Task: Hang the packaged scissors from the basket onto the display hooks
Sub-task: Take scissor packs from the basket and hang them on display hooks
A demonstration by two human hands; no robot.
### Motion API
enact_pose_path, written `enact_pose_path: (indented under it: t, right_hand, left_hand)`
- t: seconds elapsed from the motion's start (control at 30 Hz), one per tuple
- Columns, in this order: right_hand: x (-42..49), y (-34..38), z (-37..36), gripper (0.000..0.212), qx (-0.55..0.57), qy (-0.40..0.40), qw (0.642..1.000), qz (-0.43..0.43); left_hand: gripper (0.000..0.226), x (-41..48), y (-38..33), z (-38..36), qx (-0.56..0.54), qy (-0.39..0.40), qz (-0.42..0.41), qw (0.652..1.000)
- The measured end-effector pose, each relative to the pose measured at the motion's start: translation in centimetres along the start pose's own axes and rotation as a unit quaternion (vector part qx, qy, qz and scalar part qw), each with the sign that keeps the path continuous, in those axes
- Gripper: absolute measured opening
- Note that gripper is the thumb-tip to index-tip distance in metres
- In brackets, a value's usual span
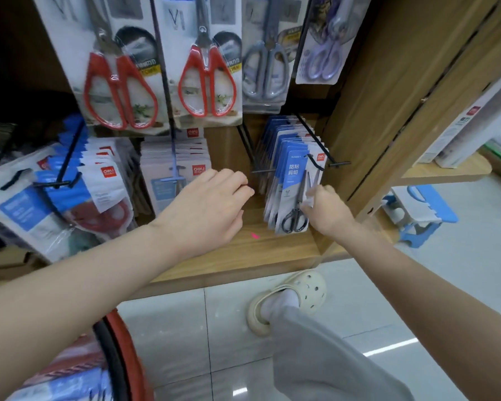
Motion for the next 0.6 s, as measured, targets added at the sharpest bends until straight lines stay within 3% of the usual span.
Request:
enact_pose_path:
  t: [0.1,0.17,0.37,0.6]
  right_hand:
    - [-4.2,3.0,0.7,0.028,-0.133,0.002,0.982,0.137]
    - [-6.9,5.3,0.9,0.027,-0.154,-0.025,0.964,0.215]
    - [-14.2,14.3,0.0,0.009,-0.043,-0.115,0.904,0.41]
    - [-23.3,25.4,-5.4,0.015,0.12,-0.004,0.863,0.491]
  left_hand:
    - [0.034,-3.4,0.6,2.8,0.008,-0.002,0.0,1.0]
    - [0.028,-6.6,1.2,4.8,0.012,-0.009,0.007,1.0]
    - [0.022,-20.0,3.5,10.2,0.037,0.045,0.096,0.994]
    - [0.018,-35.3,5.3,12.6,0.046,0.141,0.221,0.964]
Point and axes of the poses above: each hand's wrist, its own x-axis towards the middle knuckle, its own z-axis out of the back of the hand, y = z × x, the point moved 1 cm from there along x, towards the middle knuckle, and after that the axes turned 8 degrees about -y, right-handed, at the moved point
